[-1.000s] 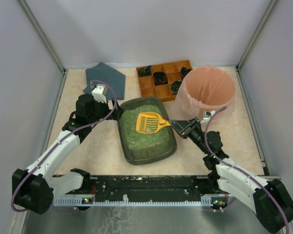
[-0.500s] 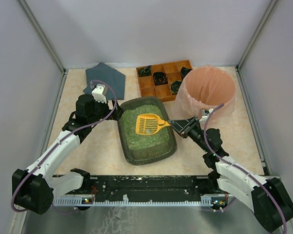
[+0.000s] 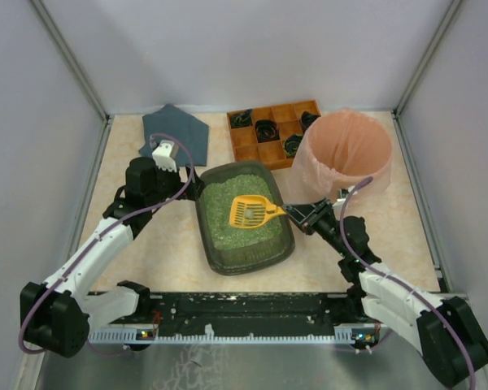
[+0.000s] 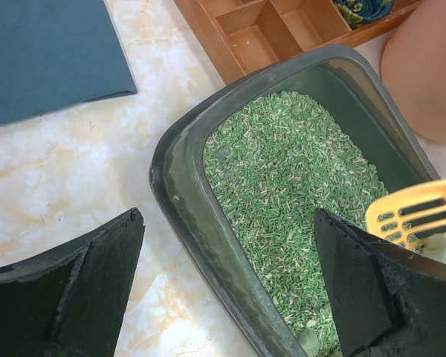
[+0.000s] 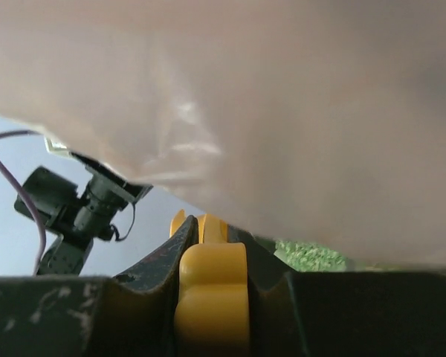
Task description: Clean the litter box
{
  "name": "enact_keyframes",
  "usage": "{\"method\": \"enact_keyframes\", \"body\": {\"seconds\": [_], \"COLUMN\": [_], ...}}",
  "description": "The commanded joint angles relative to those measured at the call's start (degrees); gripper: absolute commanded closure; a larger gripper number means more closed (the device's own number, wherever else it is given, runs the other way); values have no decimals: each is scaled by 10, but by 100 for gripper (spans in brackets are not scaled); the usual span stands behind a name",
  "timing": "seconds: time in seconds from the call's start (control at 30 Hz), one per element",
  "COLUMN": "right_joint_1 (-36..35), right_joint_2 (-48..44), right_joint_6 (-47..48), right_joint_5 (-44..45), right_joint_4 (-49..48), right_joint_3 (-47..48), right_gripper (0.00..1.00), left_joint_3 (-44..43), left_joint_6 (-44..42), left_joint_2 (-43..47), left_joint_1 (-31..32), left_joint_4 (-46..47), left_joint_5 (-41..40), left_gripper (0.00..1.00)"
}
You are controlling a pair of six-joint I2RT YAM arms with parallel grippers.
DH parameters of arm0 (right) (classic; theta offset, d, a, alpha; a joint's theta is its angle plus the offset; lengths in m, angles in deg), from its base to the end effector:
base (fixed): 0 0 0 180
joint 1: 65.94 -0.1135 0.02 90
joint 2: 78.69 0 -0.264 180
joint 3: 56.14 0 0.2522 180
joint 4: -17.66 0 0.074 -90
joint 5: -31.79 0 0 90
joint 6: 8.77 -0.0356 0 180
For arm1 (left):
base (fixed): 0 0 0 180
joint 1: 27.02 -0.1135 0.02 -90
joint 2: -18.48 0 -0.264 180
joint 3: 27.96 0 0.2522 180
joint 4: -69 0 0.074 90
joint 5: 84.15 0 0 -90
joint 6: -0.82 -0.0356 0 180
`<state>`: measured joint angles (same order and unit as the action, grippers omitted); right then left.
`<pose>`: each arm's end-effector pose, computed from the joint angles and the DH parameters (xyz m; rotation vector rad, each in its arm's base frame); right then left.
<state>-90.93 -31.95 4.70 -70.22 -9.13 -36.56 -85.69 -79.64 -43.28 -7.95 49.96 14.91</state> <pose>0.1530 0.0795 0.1899 0.6120 1.6995 1.5020 0.2317 -0.0860 0.2856 0.2701 1.9814 -0.4795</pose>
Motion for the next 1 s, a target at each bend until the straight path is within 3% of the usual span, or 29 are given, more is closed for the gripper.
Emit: {"method": "enact_keyframes", "body": {"seconds": [0.0, 0.43, 0.63, 0.8, 0.97], "right_joint_1": [-39, -26, -27, -30, -30], "right_joint_2": [41, 3, -41, -73, -99], "right_joint_6": [45, 25, 37, 66, 71], "right_joint_5": [-50, -23, -6, 10, 62], "right_joint_4": [-28, -6, 78, 209, 259], "right_joint_3": [78, 66, 111, 196, 245], "right_gripper": [100, 100, 100, 100, 100], "left_joint_3": [5, -3, -2, -1, -4], "left_joint_6": [-5, -7, -7, -6, -4], "left_joint_2": [6, -2, 5, 4, 0], "left_joint_1": [-4, -6, -6, -7, -7], "left_joint_4": [26, 18, 17, 16, 15], "left_joint_5": [12, 16, 11, 8, 9], "left_gripper": [0, 0, 0, 0, 0]}}
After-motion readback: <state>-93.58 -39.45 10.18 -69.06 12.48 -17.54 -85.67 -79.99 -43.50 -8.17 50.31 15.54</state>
